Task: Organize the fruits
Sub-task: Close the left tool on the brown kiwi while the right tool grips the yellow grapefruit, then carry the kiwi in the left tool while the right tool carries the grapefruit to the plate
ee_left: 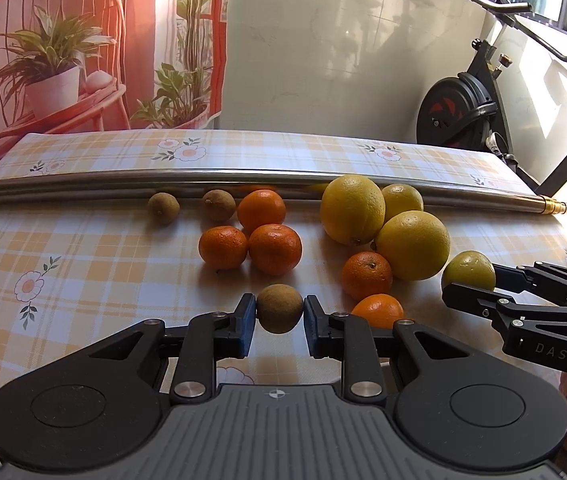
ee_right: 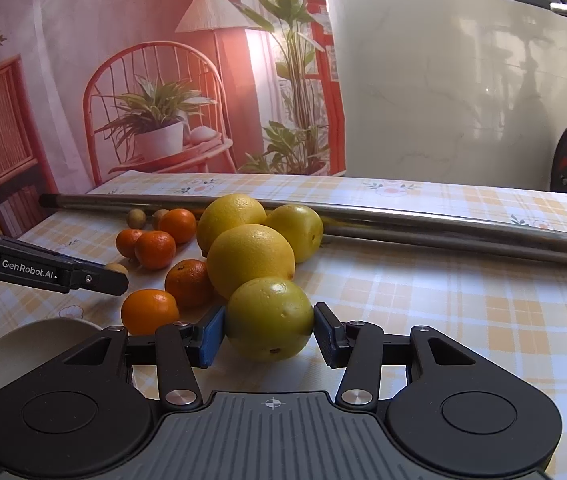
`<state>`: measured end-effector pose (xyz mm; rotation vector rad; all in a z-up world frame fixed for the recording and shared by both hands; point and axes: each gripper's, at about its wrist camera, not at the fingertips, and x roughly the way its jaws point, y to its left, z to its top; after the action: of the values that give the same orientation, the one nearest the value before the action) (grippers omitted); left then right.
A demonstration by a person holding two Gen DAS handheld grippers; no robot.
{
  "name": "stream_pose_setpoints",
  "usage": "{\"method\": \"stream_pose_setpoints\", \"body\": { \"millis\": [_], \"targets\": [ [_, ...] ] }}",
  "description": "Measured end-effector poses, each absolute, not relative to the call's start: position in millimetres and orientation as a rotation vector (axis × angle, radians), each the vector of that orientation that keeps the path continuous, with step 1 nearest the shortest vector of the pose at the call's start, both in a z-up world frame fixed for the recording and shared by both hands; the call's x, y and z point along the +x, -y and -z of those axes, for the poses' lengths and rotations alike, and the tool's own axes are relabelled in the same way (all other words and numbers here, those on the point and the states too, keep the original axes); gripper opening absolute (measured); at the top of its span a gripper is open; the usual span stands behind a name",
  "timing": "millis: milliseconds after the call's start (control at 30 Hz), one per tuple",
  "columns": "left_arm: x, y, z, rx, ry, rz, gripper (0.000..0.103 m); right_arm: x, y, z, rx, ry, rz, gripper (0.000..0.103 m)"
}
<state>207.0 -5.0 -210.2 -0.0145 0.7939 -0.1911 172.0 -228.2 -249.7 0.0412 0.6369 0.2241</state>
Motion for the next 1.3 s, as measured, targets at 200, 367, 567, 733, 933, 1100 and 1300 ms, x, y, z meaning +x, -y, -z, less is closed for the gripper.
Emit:
{"method": "stream_pose_setpoints", "body": {
  "millis": [200,367,567,733,933,1100,1300],
  "targets": [
    [173,2,187,0.006,-0.728,0.211,0.027,169,229,249,0.05,-0.622,-0.221,0.044],
    [151,-6,182,-0.032,-0.725,0.227,0.027,169,229,248,0.048,-0.622,-0.206,0.044],
    [129,-14,181,-0.042,-0.728,0.252,0.027,151,221,239,0.026,-0.632,-0.186,0.044],
    [114,-18,186,-0.064,-0.73,0.276,0.027,114,203,214,0.018,-0.591,-0.217,0.044],
    [98,-19,194,-0.075,-0.73,0.297,0.027,81,182,206,0.06,-0.64,-0.29,0.044],
    [93,-21,203,-0.069,-0.742,0.295,0.027,71,159,212,0.014,-0.694,-0.324,0.044],
    [93,-19,213,-0.058,-0.763,0.294,0.027,79,146,220,-0.002,-0.724,-0.338,0.044]
  ]
}}
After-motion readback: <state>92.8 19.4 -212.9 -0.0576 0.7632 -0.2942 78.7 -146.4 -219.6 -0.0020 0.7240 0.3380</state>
